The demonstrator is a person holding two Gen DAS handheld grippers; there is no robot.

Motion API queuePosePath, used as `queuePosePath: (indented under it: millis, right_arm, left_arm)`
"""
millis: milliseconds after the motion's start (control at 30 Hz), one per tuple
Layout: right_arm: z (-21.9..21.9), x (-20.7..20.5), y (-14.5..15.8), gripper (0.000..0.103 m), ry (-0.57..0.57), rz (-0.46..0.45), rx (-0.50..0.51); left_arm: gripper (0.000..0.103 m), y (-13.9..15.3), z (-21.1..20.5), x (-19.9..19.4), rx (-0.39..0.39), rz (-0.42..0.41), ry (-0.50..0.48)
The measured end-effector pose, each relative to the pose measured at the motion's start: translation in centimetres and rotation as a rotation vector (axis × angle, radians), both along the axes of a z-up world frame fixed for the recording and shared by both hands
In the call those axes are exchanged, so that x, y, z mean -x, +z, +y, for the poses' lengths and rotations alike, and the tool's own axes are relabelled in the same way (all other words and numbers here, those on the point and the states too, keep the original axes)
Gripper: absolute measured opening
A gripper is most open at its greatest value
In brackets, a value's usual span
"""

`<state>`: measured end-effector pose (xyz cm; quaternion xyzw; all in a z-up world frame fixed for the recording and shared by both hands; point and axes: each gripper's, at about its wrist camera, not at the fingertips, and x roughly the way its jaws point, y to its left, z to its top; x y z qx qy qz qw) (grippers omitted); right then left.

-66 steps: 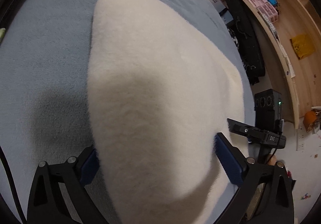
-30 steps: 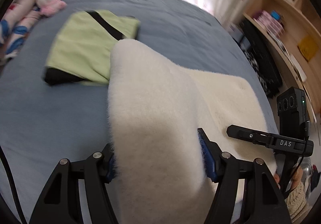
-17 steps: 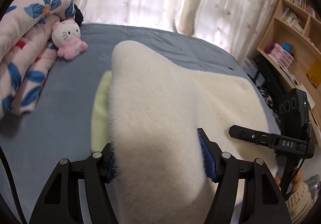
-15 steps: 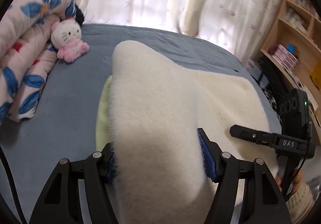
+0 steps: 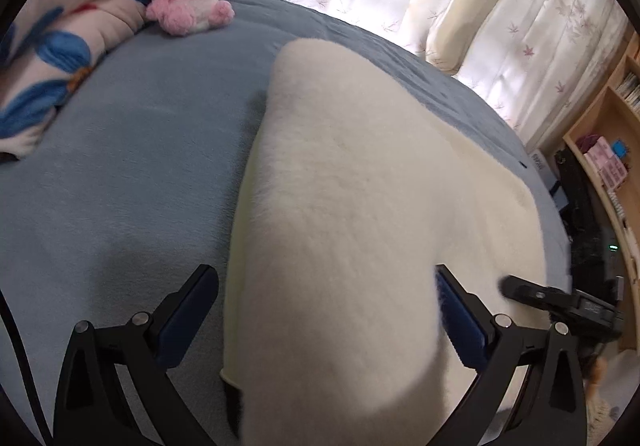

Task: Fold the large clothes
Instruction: 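Lower the cardigan onto the green garment with both tools, then open both tools and pull them back from the stacked clothes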

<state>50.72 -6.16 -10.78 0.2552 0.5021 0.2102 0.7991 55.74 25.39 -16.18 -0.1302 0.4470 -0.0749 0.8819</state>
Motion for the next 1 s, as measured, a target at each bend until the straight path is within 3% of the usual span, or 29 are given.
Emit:
queuePosePath:
  millis: [200,367,500,733,1000]
  right_arm:
    - [-0.7,4.0,3.6,0.069,-0.009,-0.099,0.203]
    - [-1.7,6.8,3.7,0.069,-0.016,-0.073,0.231]
    - [-1.0,8.4,3.3,0.069,-0.041,-0.045,0.406]
    - [-1.5,14.2,6.5,0.069,-0.014,-0.052,0.399]
    - [-2.8,22.1,12.5,0.069,0.001,-0.134,0.425]
  left_arm:
    - [0.102,2.2,-1.2,2.8,-0.130,-0.018,0.033]
    - [0.102,2.8,-1.5,5.2,-0.188,0.006,0.062]
    - [0.102,2.6,-2.2,6.9,-0.240,0.040,0.093]
    - [0.102,5.2,-6.1,13.6,-0.203,0.043,0.065]
    - [0.102,9.5,-13.4,22.3,-0.255,-0.005,-0.054]
